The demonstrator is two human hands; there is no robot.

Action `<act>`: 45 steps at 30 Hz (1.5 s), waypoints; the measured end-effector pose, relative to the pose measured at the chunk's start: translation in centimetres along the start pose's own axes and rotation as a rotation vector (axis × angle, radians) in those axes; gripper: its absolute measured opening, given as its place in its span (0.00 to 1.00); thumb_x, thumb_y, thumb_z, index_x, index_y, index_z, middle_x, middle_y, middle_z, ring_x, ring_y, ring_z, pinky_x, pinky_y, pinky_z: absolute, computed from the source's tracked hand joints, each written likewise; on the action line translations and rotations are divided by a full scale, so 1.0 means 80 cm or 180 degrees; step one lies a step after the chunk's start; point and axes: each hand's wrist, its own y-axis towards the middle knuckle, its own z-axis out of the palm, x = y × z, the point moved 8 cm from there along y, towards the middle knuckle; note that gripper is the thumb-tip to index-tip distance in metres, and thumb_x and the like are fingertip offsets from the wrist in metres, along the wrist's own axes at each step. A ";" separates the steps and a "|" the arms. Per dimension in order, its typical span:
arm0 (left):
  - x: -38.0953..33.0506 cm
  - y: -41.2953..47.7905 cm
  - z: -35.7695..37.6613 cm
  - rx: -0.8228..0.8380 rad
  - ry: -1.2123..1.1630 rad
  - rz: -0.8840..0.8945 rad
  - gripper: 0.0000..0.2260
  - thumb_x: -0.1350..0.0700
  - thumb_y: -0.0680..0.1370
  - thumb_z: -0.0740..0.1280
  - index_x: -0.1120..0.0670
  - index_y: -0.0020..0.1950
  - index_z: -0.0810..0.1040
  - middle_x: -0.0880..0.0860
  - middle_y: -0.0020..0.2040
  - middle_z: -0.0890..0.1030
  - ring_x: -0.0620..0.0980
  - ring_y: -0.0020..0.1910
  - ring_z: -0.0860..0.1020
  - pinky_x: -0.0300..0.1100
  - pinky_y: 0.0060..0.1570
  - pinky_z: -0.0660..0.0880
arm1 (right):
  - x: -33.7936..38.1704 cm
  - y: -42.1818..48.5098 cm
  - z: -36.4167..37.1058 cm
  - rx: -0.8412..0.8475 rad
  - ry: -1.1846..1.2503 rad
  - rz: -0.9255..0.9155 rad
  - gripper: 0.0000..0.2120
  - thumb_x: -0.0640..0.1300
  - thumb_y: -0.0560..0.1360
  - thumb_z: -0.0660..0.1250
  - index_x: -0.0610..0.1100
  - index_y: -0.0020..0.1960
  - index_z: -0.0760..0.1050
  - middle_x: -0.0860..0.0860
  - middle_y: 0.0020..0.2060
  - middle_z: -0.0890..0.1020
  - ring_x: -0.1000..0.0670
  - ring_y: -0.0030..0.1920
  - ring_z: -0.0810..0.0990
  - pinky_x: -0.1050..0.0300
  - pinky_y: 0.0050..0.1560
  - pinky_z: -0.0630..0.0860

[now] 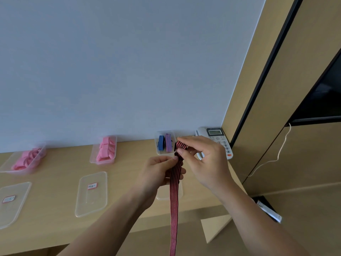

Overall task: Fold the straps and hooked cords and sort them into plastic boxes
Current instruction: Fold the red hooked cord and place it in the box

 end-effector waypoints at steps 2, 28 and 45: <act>0.001 0.003 0.001 0.0025 -0.0311 -0.0072 0.12 0.52 0.79 0.68 0.55 0.45 0.88 0.61 0.45 0.87 0.57 0.43 0.86 0.56 0.53 0.80 | 0.009 -0.006 -0.003 -0.0102 -0.0163 -0.0290 0.12 0.35 0.72 0.76 0.42 0.54 0.85 0.50 0.44 0.86 0.51 0.41 0.84 0.53 0.45 0.81; -0.014 -0.001 -0.008 0.0230 -0.0148 0.0454 0.10 0.63 0.82 0.65 0.55 0.57 0.85 0.60 0.51 0.87 0.54 0.47 0.85 0.45 0.48 0.83 | -0.015 -0.032 0.025 0.0623 -0.0447 0.0418 0.27 0.38 0.69 0.76 0.50 0.66 0.75 0.54 0.57 0.74 0.57 0.59 0.74 0.56 0.57 0.75; 0.034 -0.019 0.010 0.0236 -0.0644 -0.0226 0.13 0.54 0.86 0.60 0.61 0.60 0.80 0.62 0.51 0.86 0.60 0.46 0.84 0.52 0.49 0.83 | -0.018 -0.011 0.010 0.0556 -0.0176 0.0619 0.13 0.35 0.69 0.75 0.46 0.51 0.84 0.55 0.41 0.85 0.54 0.44 0.82 0.56 0.48 0.79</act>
